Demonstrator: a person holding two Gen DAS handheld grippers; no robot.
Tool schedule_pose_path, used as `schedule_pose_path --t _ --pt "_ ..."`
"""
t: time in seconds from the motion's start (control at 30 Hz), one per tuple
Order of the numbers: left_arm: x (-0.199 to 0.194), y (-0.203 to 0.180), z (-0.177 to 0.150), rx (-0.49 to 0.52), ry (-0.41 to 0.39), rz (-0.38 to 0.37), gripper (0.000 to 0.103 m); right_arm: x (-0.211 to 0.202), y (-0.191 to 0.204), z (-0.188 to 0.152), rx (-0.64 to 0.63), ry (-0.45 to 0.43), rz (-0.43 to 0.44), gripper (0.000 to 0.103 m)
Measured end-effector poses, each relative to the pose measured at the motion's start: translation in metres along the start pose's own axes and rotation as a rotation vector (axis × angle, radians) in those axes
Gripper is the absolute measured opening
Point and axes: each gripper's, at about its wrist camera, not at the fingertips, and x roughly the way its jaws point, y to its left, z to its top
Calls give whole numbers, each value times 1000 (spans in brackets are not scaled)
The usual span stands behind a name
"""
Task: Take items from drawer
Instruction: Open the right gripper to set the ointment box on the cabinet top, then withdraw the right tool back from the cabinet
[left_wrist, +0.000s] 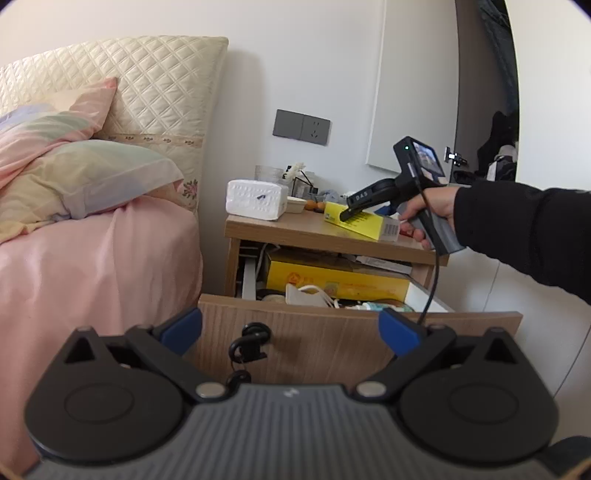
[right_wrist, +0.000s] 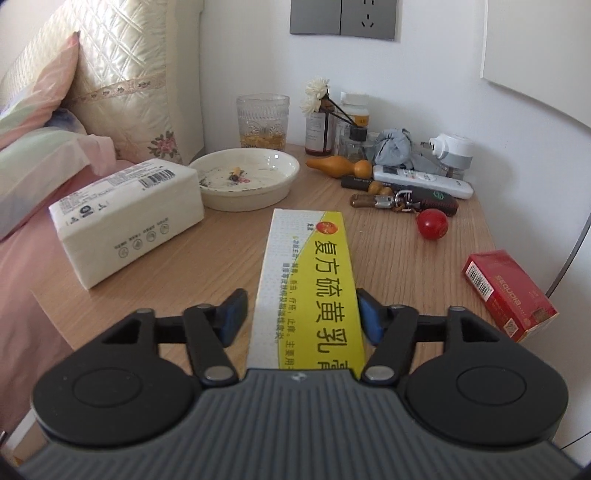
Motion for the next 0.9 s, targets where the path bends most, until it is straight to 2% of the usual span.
schedule_pose_path --t 0.2,0.4,0.6,0.9 --pt "-1 -1 0 -2 -10 -14 103 -35 5 7 7 -74 -6 86" --pt "-2 -4 -1 16 -15 -16 103 -74 11 5 13 -111 -13 86" --pt "-5 -7 -1 18 -25 -21 103 -126 25 -11 42 -155 -2 86" --pt "-12 -18 -1 54 -36 -32 103 -212 49 -41 69 -223 -42 86"
